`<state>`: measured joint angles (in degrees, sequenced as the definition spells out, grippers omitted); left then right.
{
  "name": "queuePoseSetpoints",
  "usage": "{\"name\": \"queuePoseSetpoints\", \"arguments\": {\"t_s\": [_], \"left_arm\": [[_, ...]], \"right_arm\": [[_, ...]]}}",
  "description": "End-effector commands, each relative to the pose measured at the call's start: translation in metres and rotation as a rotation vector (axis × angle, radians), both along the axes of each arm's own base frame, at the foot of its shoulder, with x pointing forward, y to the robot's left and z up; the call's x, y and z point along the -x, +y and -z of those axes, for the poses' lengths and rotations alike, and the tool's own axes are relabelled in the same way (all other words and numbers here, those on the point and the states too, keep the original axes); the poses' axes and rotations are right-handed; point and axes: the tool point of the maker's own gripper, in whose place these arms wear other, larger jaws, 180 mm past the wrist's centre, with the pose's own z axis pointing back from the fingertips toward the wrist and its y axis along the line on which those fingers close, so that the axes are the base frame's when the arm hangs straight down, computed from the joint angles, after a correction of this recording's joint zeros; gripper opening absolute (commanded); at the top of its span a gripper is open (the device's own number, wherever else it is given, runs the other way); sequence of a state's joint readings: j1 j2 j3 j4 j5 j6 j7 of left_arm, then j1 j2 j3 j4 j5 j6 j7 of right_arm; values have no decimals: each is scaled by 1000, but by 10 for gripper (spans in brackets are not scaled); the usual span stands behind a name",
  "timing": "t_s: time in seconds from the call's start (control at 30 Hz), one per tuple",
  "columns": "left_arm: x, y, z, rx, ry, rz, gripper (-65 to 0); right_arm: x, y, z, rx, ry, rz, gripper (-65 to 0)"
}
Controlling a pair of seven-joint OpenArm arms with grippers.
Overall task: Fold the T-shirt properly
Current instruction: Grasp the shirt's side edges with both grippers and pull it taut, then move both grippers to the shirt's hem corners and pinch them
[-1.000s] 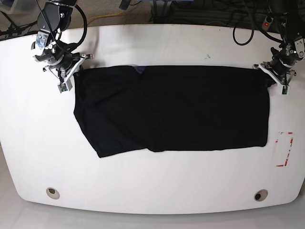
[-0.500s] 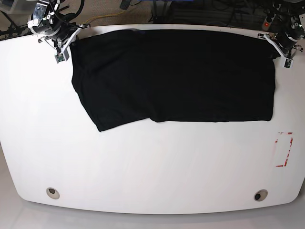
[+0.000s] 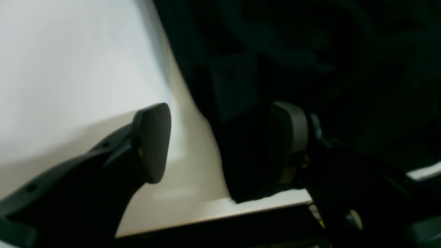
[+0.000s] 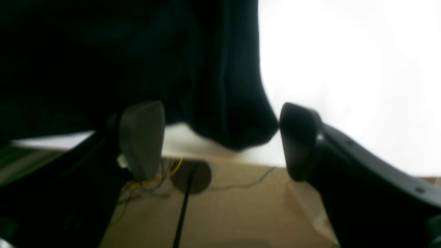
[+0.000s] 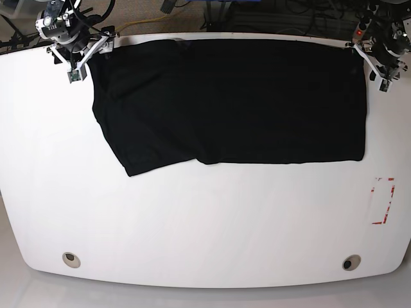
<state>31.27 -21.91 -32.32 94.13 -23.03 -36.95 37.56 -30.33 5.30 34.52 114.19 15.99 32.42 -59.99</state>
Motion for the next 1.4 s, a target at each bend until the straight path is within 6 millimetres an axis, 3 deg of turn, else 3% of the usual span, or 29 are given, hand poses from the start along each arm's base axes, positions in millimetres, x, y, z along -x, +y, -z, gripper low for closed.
{"name": "queuePoseSetpoints", "arguments": {"t_s": [0.0,0.23,0.37,0.7,1.0,1.13,1.37], "left_arm": [[-24,3,-39,-5,-117,10,-246],[-56,1,-81,-20,-239,22,-246],[-68,3,-83,-51,-242,21,-246],[-91,-15,-77,-74,-256,41,-247],[-110,-14,-71,-98,-268,-4,-244],[-122,-14,-77,-114,-292,-15,-244],[-128,-16,-78,-140,-291,-2,-244]], "right_arm": [[-7,-3,-10,14,-39,-10,-147],[-36,-5,-23,24,-121,-61,-147],[-62,-3,-35,27,-188,-79,-147],[-143,-13,-59,-9,-340,-53,-147],[-210,3,-41,-109,-295,-134,-149],[-239,-2,-35,-170,-314,-110,-149],[-269,10,-9,-265,-282,-126,-149]]}}
